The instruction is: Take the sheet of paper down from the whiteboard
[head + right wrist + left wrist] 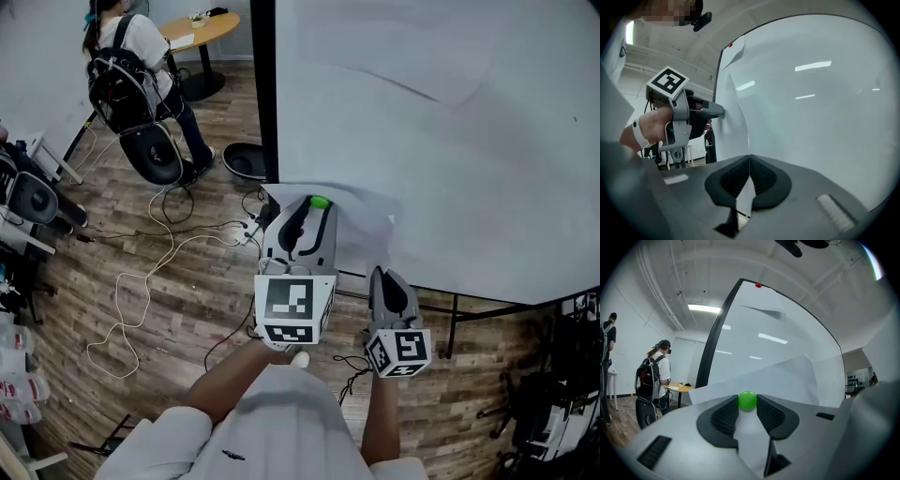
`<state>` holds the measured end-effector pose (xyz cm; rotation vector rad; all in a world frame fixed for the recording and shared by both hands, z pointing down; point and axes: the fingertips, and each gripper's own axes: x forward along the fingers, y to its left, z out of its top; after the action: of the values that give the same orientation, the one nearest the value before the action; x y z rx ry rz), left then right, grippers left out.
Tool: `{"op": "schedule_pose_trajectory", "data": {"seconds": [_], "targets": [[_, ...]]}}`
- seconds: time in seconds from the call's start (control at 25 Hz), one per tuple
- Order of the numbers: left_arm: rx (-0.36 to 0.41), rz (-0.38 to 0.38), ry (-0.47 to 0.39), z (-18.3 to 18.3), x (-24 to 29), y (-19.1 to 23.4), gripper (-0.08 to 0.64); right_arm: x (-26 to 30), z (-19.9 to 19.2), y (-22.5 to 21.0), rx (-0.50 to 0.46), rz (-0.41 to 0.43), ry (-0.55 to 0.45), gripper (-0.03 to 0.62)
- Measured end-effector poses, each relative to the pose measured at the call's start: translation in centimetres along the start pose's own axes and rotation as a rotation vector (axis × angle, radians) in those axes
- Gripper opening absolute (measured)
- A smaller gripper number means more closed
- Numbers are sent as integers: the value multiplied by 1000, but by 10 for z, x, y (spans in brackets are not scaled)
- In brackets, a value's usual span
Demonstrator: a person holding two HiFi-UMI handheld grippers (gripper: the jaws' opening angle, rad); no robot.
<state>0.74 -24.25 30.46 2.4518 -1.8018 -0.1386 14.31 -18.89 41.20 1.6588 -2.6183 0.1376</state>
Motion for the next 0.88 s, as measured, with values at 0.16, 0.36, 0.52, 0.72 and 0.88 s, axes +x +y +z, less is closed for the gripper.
{"op": "schedule_pose_trajectory", "data": {"seconds": [0.16, 0.36, 0.52, 0.72, 0.88], "targets": [[-9, -17, 4, -2, -14, 3, 126, -7, 4, 5, 21, -9, -20, 9], [-26, -42, 3, -5, -27, 5, 126, -17, 9, 9, 30, -27, -38, 9], [-30, -68, 8, -9, -39, 1, 126, -30, 15, 11, 37, -43, -61, 9], [-30, -91, 25, -18, -46, 7, 126, -42, 26, 14, 48, -77, -98, 9], [-34, -113, 50, -28, -53, 2, 126, -60, 33, 8, 40, -119, -117, 9]]}}
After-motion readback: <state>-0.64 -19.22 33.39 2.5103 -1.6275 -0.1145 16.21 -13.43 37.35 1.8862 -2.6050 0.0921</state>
